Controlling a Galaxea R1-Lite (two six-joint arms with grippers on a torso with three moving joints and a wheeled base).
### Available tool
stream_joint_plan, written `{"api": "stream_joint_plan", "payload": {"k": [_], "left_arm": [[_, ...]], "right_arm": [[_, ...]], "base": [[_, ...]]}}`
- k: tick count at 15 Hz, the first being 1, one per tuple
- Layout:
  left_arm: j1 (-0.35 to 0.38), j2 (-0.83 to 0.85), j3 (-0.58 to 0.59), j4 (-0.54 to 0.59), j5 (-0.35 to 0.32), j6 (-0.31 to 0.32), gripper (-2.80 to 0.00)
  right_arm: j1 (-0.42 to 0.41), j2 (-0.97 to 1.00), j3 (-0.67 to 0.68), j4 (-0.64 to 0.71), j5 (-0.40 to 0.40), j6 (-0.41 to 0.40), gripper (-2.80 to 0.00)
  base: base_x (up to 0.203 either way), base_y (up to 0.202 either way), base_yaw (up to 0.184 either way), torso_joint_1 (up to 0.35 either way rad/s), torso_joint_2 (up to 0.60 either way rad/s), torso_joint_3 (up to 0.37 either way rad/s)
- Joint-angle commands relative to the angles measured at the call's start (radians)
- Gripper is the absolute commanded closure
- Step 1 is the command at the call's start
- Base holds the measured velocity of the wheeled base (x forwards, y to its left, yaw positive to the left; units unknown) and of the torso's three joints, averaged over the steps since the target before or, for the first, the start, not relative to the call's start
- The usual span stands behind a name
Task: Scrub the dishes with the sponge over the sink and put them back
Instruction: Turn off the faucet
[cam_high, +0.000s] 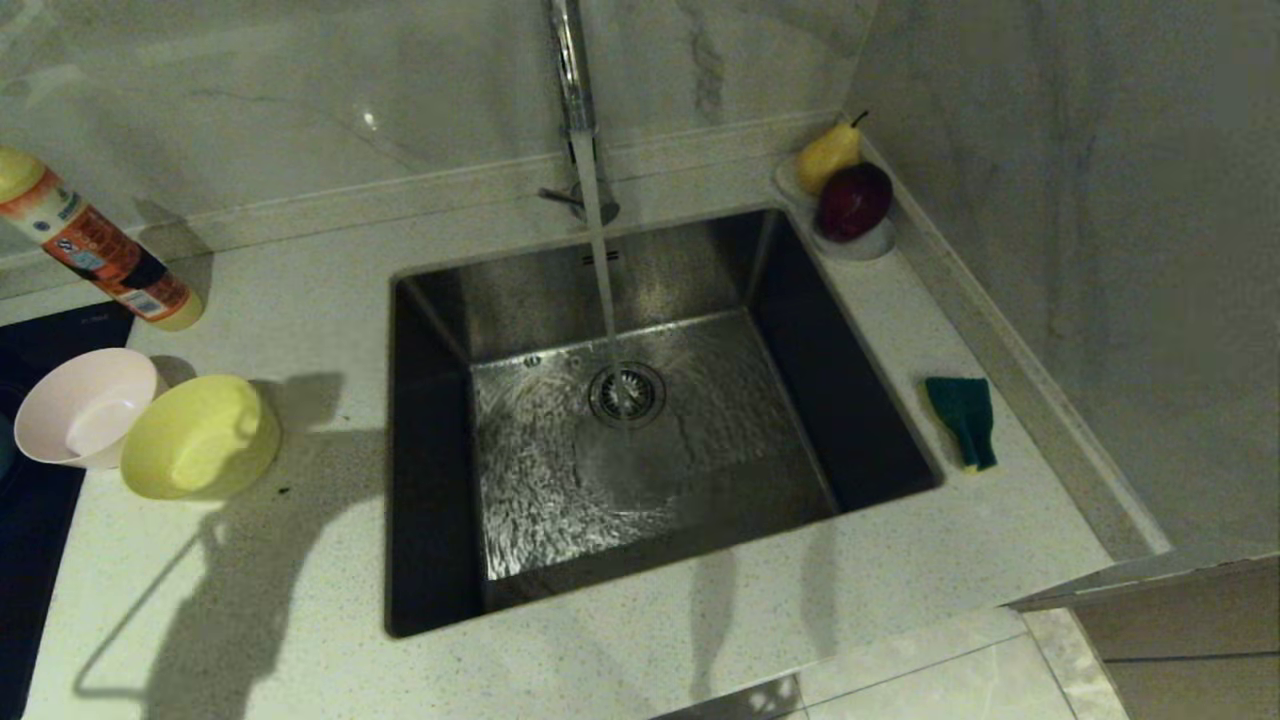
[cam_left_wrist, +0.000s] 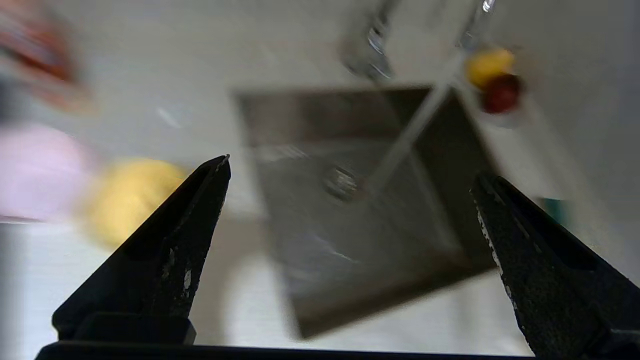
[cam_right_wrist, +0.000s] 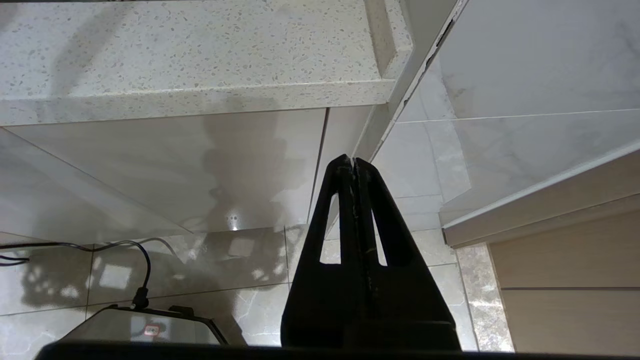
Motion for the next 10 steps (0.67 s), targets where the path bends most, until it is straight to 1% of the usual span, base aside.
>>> {"api": "stream_joint_plan", "payload": {"k": [1, 4, 5, 6, 7, 8, 10], "left_arm": [[0.000, 0.264, -0.065, -0.001, -0.085, -0.104, -2.80], [0.000, 0.432, -0.123, -0.008, -0.180, -0.215, -2.80], [-0.001, 0.483, -0.135, -0.018, -0.202, -0.245, -2.80], [-0.003, 0.527, -0.141, -0.042, -0.214, -0.263, -2.80], [-0.005, 0.558, -0.140, -0.098, -0.223, -0.272, -2.80], [-0.006, 0.568, -0.150, -0.127, -0.222, -0.276, -2.80], [-0.006, 0.572, -0.153, -0.126, -0.196, -0.270, -2.80]], "right_arm": [[0.000, 0.000, 0.000, 0.000, 0.001, -0.001, 0.00], [0.000, 0.000, 0.000, 0.000, 0.001, -0.001, 0.00], [0.000, 0.000, 0.000, 0.000, 0.001, -0.001, 0.00], [0.000, 0.000, 0.000, 0.000, 0.001, -0.001, 0.00], [0.000, 0.000, 0.000, 0.000, 0.001, -0.001, 0.00], [0.000, 0.000, 0.000, 0.000, 0.001, -0.001, 0.00], [0.000, 0.000, 0.000, 0.000, 0.001, -0.001, 0.00]], "base": [[0.000, 0.000, 0.000, 0.000, 0.00, 0.000], [0.000, 0.000, 0.000, 0.000, 0.00, 0.000], [0.000, 0.000, 0.000, 0.000, 0.00, 0.000], [0.000, 0.000, 0.000, 0.000, 0.00, 0.000], [0.000, 0.000, 0.000, 0.000, 0.00, 0.000], [0.000, 0.000, 0.000, 0.000, 0.00, 0.000], [0.000, 0.000, 0.000, 0.000, 0.00, 0.000]]}}
